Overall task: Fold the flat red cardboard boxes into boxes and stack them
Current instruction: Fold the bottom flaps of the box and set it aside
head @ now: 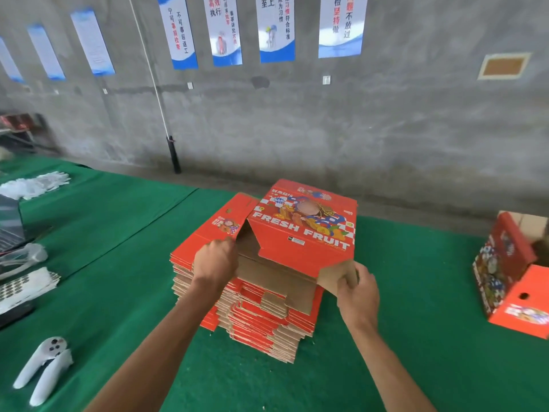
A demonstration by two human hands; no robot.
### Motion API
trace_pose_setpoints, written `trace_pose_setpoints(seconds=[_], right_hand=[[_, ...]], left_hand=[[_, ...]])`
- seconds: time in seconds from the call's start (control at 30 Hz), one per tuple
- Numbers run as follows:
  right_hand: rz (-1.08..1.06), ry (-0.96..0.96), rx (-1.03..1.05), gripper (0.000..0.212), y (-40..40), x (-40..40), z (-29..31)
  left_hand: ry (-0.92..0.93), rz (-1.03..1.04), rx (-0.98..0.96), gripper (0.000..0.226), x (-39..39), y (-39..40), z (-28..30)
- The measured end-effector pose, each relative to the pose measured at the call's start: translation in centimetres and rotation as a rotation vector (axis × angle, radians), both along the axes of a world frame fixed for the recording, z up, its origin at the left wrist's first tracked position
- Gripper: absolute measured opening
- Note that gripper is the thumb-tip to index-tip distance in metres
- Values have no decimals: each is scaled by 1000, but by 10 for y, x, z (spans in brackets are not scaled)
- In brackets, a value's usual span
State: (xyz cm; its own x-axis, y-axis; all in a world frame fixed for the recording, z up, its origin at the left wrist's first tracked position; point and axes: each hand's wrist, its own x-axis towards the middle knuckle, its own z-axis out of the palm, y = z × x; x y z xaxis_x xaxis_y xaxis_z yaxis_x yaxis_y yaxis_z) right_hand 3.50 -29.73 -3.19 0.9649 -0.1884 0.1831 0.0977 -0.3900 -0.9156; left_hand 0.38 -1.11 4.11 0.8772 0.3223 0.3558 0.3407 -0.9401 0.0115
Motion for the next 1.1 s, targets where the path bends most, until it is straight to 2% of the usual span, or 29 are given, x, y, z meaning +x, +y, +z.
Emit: trace_pose_setpoints(seconds=[0.07, 0.13, 0.23, 0.33, 0.4, 0.47, 0.57, 0.63, 0.77, 0.9, 1.03, 1.1], right_hand=[[-44, -95, -102, 21, -27, 0, 20], [-91, -163, -137, 23, -60, -2, 42], [-238, -249, -42, 39, -111, -14, 75], [-337, -351, 102, 45, -162, -30, 100], [-354, -397, 82, 39, -200, -41, 115], [-333, -448, -41, 31, -237, -51, 131], [-237, -441, -146, 20, -292, -58, 143], [-169, -316, -172, 13, -325, -59, 138], [-161, -63, -178, 10, -357, -60, 97], [-195, 107, -148, 13, -368, -64, 41], [-312, 126, -80, 34, -386, -69, 7], [-360, 103, -61, 44, -393, -70, -4]], left_hand=[[-188, -75, -140, 29, -9, -17, 12], [-364, -189, -248, 29, -17, -38, 23], [-530, -382, -409, 22, -25, -74, 39], [-629, -528, -517, 20, -29, -111, 52], [-633, -604, -649, 17, -29, -140, 63], [-601, -672, -783, 5, -26, -170, 72], [-552, -739, -729, 45, -23, -215, 76], [-508, -759, -698, 53, -23, -239, 64], [-308, -693, -686, 35, -12, -273, 12], [-130, -625, -692, 20, -8, -297, -48], [-190, -610, -723, 11, -6, -306, -80], [-237, -660, -593, 10, -7, -303, -90]])
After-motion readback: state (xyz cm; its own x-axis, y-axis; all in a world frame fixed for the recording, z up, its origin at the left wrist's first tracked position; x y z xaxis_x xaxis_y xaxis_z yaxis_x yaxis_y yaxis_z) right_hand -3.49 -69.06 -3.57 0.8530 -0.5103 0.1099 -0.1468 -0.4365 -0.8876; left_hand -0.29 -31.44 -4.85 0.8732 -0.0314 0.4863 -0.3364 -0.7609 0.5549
